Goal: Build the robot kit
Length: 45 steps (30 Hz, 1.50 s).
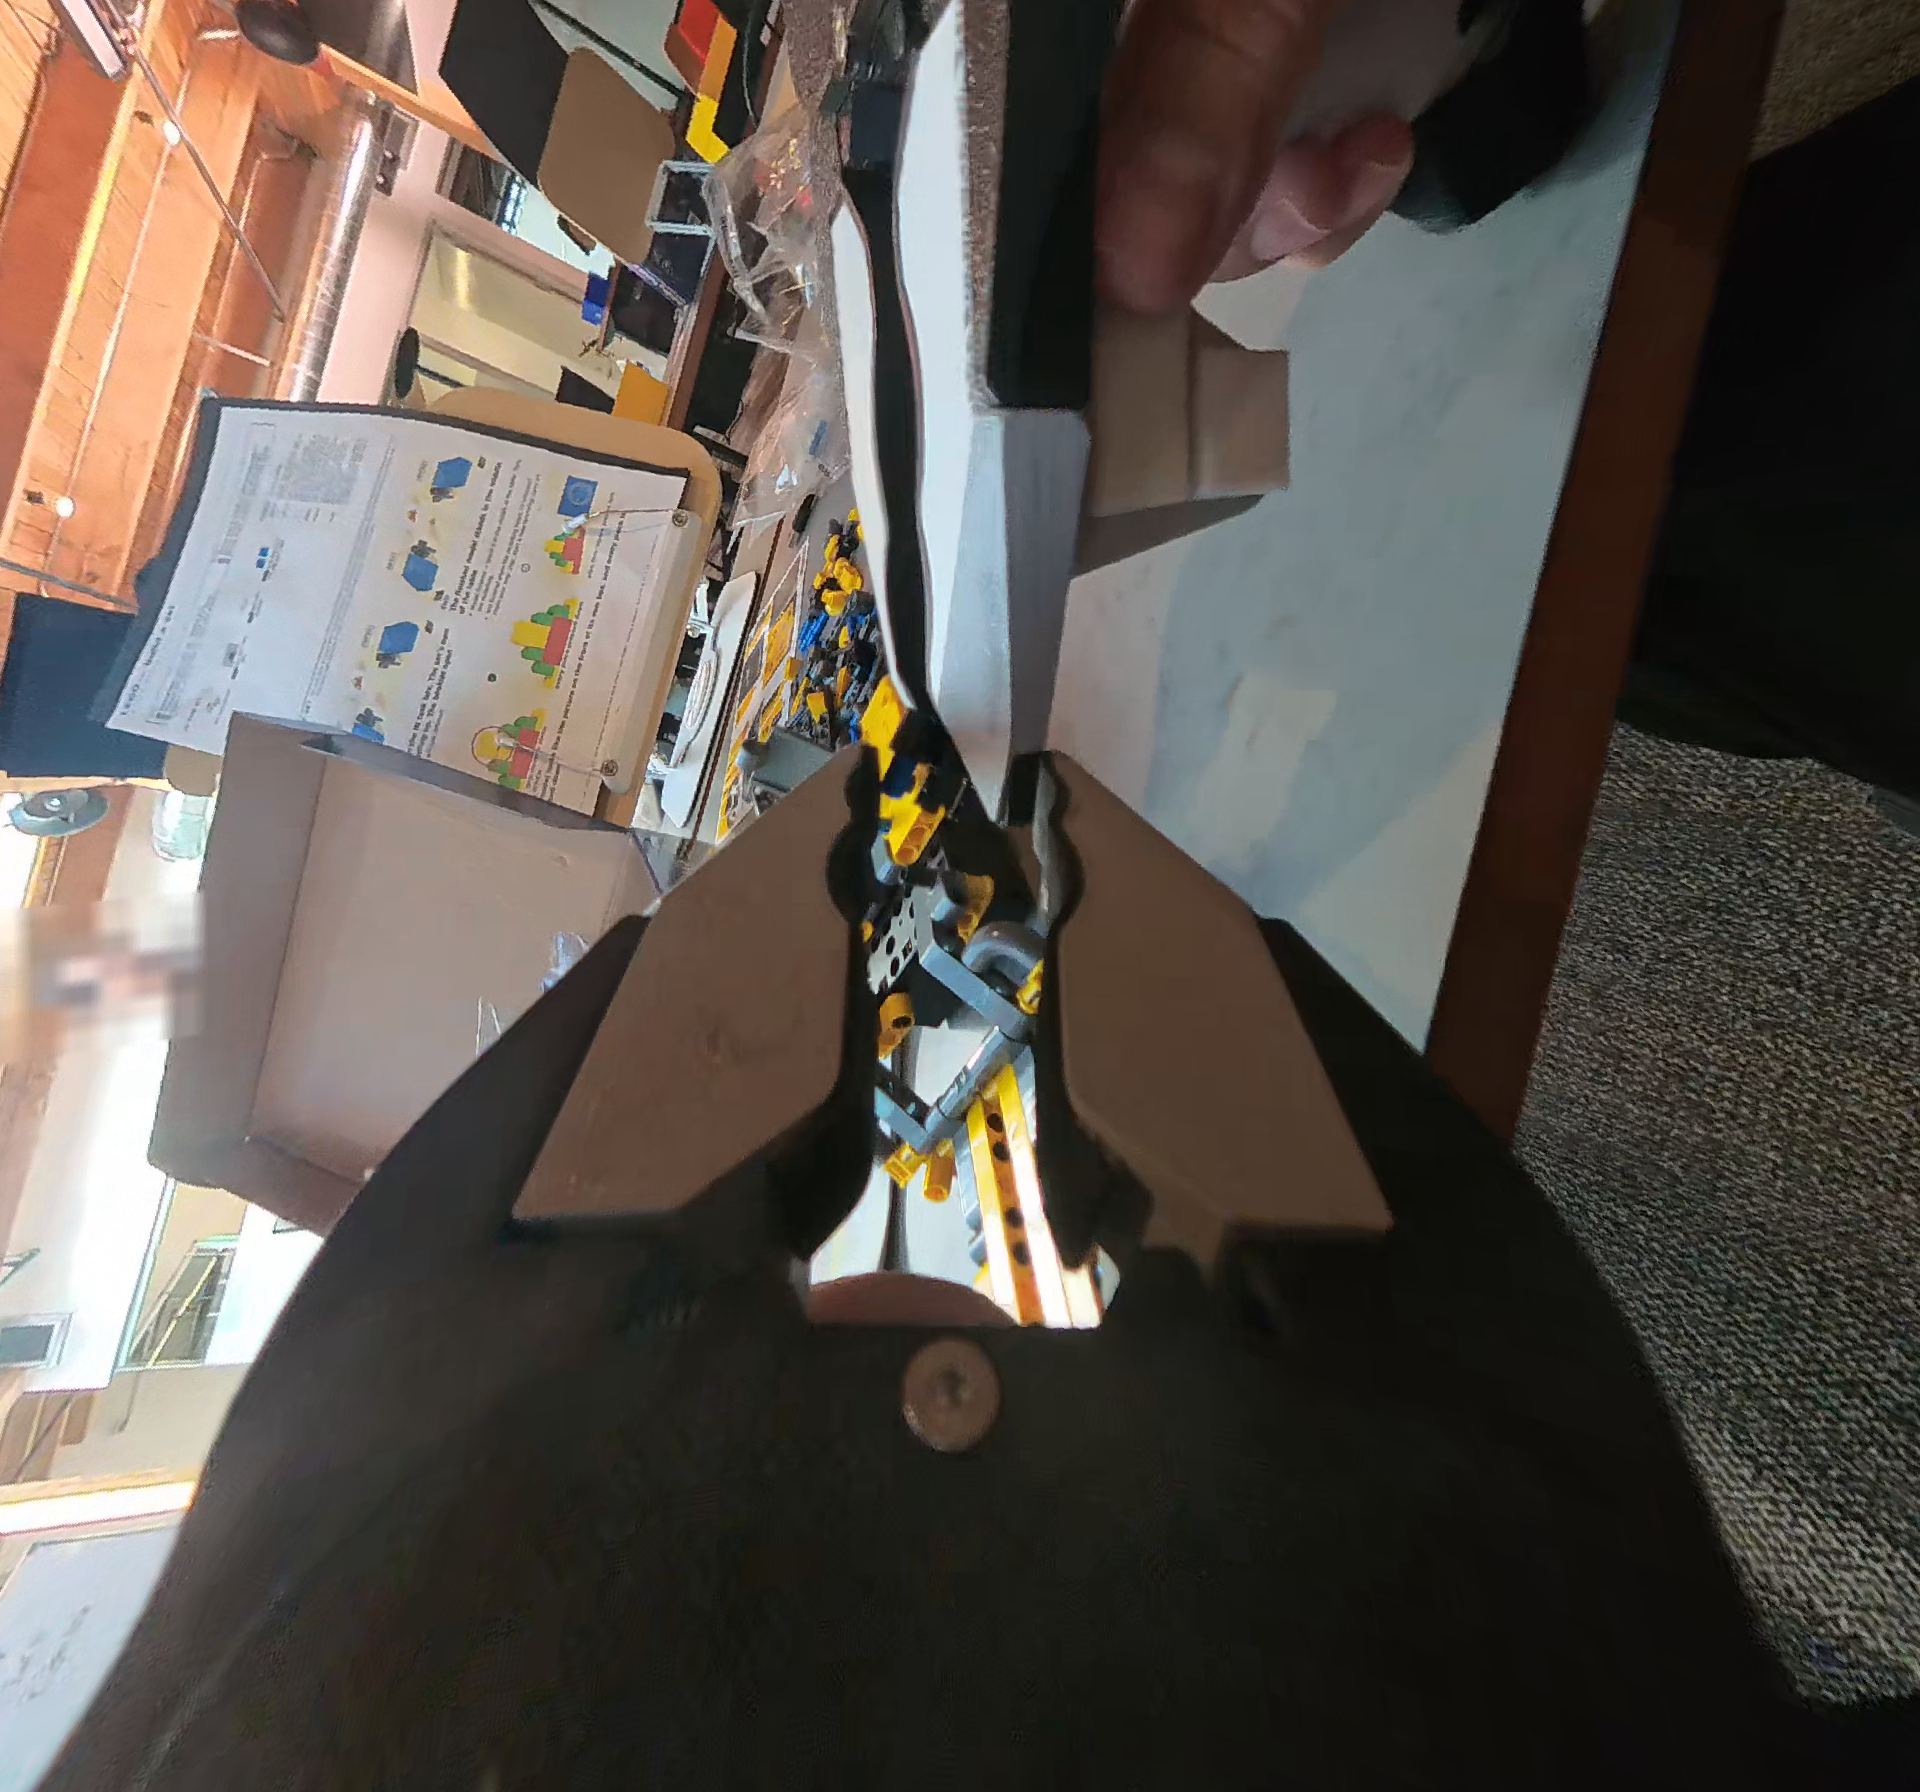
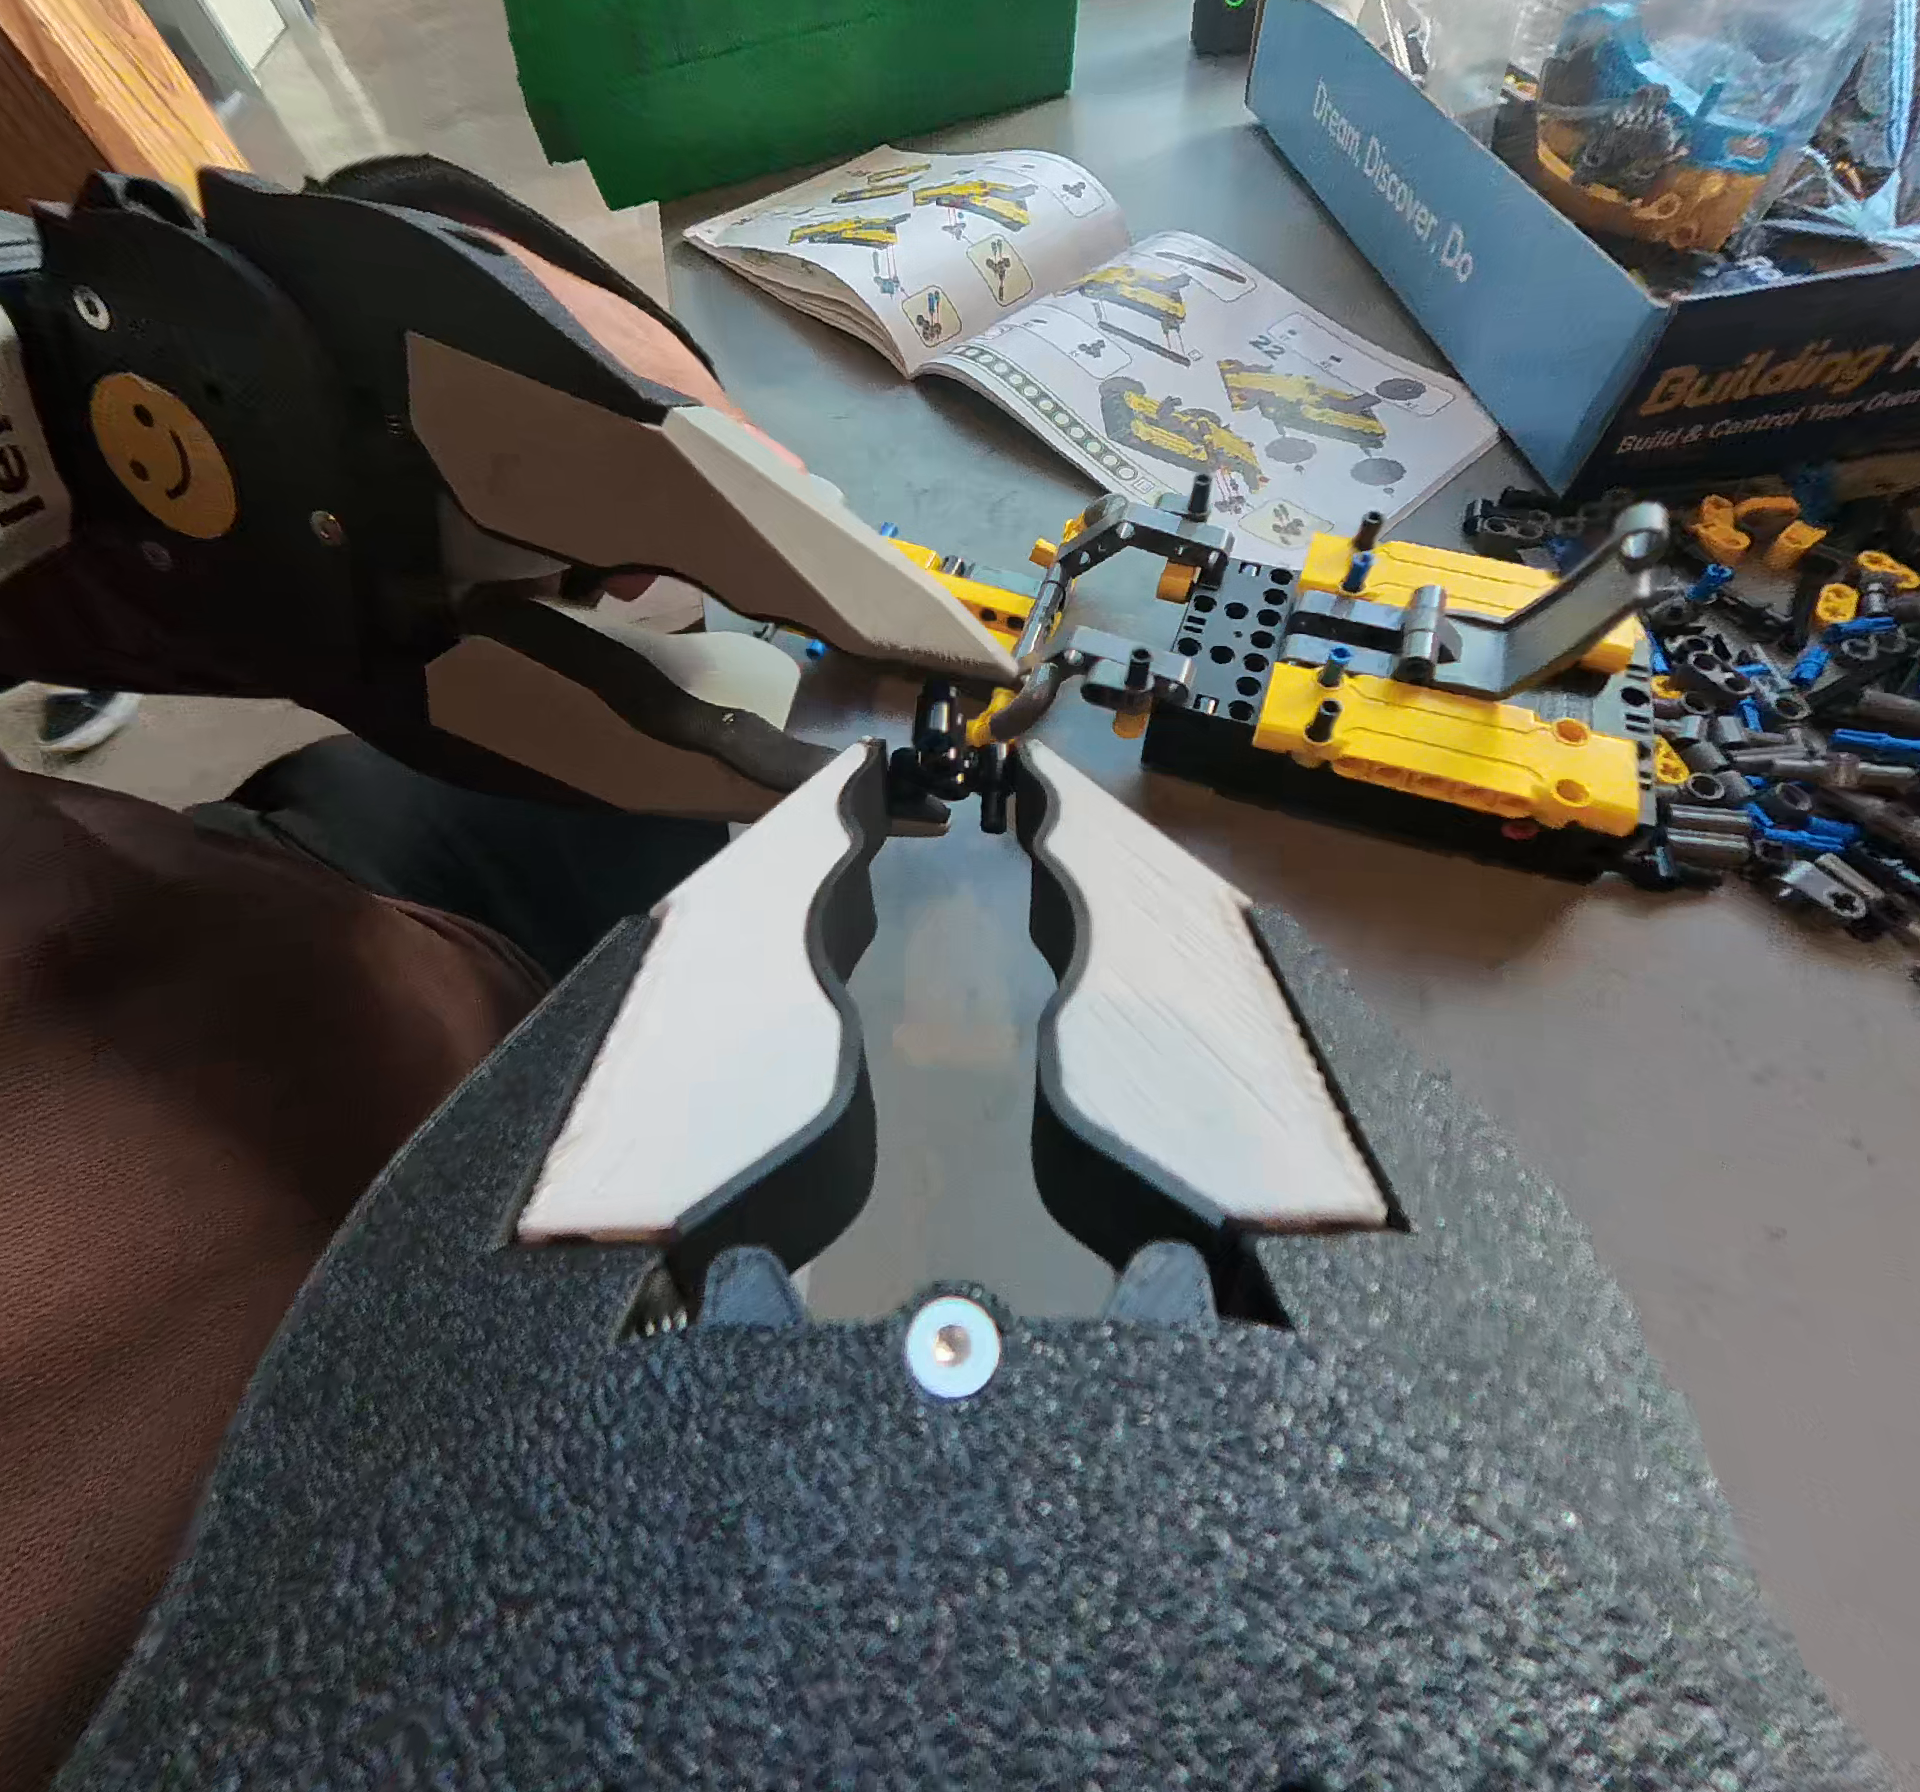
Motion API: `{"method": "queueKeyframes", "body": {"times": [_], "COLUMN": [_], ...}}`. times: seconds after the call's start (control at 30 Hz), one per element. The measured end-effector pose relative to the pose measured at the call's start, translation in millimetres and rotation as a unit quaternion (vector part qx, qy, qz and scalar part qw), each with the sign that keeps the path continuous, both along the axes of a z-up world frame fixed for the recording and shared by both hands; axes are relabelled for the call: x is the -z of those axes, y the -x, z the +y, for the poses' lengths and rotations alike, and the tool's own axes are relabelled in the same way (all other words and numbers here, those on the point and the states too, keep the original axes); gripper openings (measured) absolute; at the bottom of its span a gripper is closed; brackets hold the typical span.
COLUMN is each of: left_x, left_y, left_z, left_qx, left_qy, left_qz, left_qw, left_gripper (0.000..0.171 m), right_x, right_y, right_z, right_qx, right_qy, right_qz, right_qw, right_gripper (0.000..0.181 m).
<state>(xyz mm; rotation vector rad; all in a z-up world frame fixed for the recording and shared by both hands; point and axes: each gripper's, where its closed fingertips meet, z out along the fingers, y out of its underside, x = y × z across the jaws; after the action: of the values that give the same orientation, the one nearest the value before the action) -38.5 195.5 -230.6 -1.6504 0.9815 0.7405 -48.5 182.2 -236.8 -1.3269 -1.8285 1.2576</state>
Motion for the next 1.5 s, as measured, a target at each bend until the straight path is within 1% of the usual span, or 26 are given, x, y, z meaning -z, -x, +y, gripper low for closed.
{"method": "queueKeyframes", "body": {"times": [0.1, 0.27, 0.33, 0.43, 0.47, 0.6, 0.67, 0.77, 0.8, 0.83, 0.87, 0.93, 1.03, 1.13, 1.3, 1.5], "left_x": [-1, 0, 0, -14, -18, -27, -30, -47, -48, -46, -42, -36, -34, -32, -35, -16], "left_y": [5, 11, 11, 12, 12, 17, 16, 13, 13, 12, 12, 12, 13, 14, 12, 5], "left_z": [0, 0, -1, -4, -5, -13, -17, -22, -21, -20, -18, -17, -17, -16, -14, -16], "left_qx": [-0.011, -0.014, -0.002, 0.009, 0.01, 0.012, 0.03, 0.071, 0.073, 0.073, 0.072, 0.073, 0.078, 0.069, 0.049, 0.016], "left_qy": [0.001, 0.036, 0.055, 0.044, 0.043, 0.049, 0.058, 0.037, 0.045, 0.059, 0.071, 0.087, 0.078, 0.078, 0.08, 0.112], "left_qz": [-0.025, -0.099, -0.144, -0.209, -0.233, -0.336, -0.38, -0.415, -0.428, -0.44, -0.448, -0.451, -0.44, -0.435, -0.458, -0.453], "left_qw": [1.0, 0.994, 0.988, 0.977, 0.972, 0.94, 0.923, 0.906, 0.9, 0.893, 0.888, 0.885, 0.891, 0.895, 0.884, 0.884], "left_gripper": [0.027, 0.029, 0.044, 0.05, 0.053, 0.054, 0.053, 0.05, 0.051, 0.056, 0.06, 0.061, 0.061, 0.06, 0.058, 0.058], "right_x": [-3, -5, -5, -10, -12, -14, -11, -5, -4, -4, -5, -7, -5, -9, -6, -3], "right_y": [5, 11, 14, 18, 20, 24, 24, 25, 26, 27, 28, 29, 28, 26, 22, 14], "right_z": [1, 2, 1, -1, -1, 6, 10, 17, 18, 19, 21, 24, 28, 30, 30, 33], "right_qx": [0.002, 0.015, 0.017, 0.015, 0.017, 0.035, 0.044, 0.057, 0.059, 0.062, 0.066, 0.071, 0.076, 0.079, 0.073, 0.076], "right_qy": [-0.032, -0.01, -0.006, -0.007, -0.007, -0.011, -0.009, -0.003, 0.0, 0.001, 0.001, 0.003, 0.008, 0.014, 0.015, 0.029], "right_qz": [0.014, 0.025, 0.022, 0.023, 0.025, 0.035, 0.031, 0.015, 0.012, 0.01, 0.011, 0.017, 0.023, 0.031, 0.022, 0.011], "right_qw": [0.999, 1.0, 1.0, 1.0, 1.0, 0.999, 0.999, 0.998, 0.998, 0.998, 0.998, 0.997, 0.997, 0.996, 0.997, 0.997], "right_gripper": [0.02, 0.02, 0.019, 0.019, 0.019, 0.019, 0.019, 0.019, 0.019, 0.019, 0.019, 0.019, 0.019, 0.019, 0.019, 0.02]}}
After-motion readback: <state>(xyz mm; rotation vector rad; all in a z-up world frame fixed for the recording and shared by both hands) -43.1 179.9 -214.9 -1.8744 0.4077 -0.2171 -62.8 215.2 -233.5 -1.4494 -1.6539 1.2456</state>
